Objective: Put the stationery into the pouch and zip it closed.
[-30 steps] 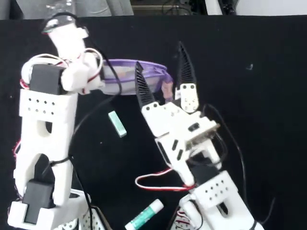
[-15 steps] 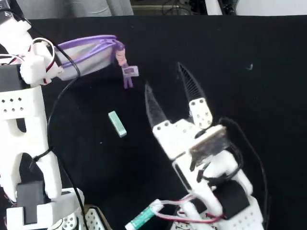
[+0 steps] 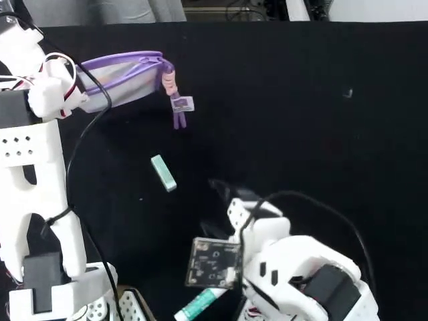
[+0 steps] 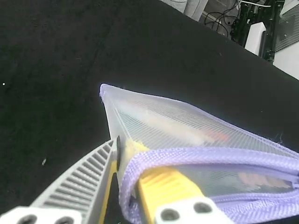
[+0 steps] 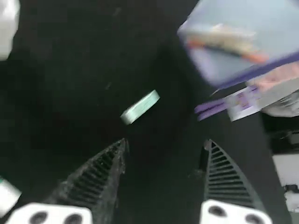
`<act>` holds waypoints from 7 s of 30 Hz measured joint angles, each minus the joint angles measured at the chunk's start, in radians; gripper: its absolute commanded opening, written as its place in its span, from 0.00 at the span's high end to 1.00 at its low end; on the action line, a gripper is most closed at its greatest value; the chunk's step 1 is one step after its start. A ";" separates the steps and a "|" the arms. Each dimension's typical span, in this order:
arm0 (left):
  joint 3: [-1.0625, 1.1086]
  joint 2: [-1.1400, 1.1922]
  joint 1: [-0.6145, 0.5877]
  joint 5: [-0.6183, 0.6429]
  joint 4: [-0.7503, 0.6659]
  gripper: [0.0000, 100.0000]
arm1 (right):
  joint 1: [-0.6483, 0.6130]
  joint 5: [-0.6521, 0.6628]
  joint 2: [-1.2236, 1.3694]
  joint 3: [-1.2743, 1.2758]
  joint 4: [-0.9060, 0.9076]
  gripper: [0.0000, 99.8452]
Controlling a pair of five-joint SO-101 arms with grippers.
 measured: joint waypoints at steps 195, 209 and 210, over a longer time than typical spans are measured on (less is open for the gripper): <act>0.210 0.000 -0.117 -0.009 -0.413 0.97 | -0.316 0.025 1.086 0.069 -0.198 0.76; 0.210 0.000 -0.117 -0.009 -0.476 0.97 | -0.351 0.052 1.059 -0.072 0.097 0.76; 0.210 0.000 -0.117 -0.009 -0.476 0.97 | -0.376 0.052 1.059 -0.068 0.100 0.76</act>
